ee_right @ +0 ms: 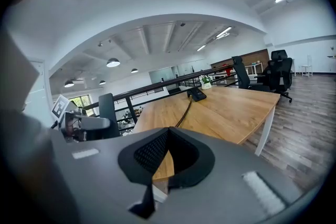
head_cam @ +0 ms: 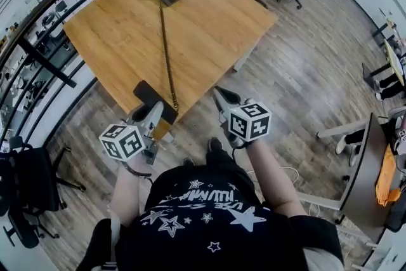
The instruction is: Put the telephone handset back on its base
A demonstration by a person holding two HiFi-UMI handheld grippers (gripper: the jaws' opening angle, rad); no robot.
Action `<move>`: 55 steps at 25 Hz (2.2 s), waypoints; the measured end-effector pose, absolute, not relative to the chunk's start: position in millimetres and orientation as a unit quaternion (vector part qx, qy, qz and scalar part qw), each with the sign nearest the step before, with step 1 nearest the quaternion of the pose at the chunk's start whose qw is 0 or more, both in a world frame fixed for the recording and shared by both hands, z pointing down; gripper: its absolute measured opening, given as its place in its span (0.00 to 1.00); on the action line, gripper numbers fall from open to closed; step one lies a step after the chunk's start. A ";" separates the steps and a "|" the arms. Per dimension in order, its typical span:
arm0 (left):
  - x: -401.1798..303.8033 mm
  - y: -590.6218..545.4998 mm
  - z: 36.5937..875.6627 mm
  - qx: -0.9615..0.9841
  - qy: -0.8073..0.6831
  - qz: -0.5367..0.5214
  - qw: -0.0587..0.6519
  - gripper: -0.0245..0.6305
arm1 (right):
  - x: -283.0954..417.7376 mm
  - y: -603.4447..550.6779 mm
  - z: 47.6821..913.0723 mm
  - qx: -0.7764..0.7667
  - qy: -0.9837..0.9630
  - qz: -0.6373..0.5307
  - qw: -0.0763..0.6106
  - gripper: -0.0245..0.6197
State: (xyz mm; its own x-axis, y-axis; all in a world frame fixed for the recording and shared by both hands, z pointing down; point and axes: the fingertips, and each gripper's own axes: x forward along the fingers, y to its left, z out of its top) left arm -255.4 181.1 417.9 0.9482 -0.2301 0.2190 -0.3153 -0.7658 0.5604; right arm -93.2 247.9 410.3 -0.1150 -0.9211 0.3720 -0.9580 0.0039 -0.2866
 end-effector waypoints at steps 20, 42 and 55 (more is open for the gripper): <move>-236.3 129.5 435.7 0.928 -0.162 0.073 0.328 0.17 | -48.3 179.6 423.9 0.649 -0.718 0.252 0.020 0.04; -74.0 -20.1 420.3 0.902 -0.258 0.055 0.341 0.17 | 157.0 -30.4 423.0 0.574 -0.772 0.272 0.028 0.04; 6.2 -102.0 399.5 0.899 -0.267 0.040 0.346 0.17 | 198.2 -114.6 435.2 0.523 -0.801 0.290 0.038 0.04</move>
State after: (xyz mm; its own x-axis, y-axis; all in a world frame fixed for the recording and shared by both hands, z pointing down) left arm 6.2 -102.0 399.5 0.8539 -0.4522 0.2576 -0.5082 -0.6179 0.6000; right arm 198.2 -114.6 435.2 -0.4508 -0.8151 0.3638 -0.8592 0.2858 -0.4244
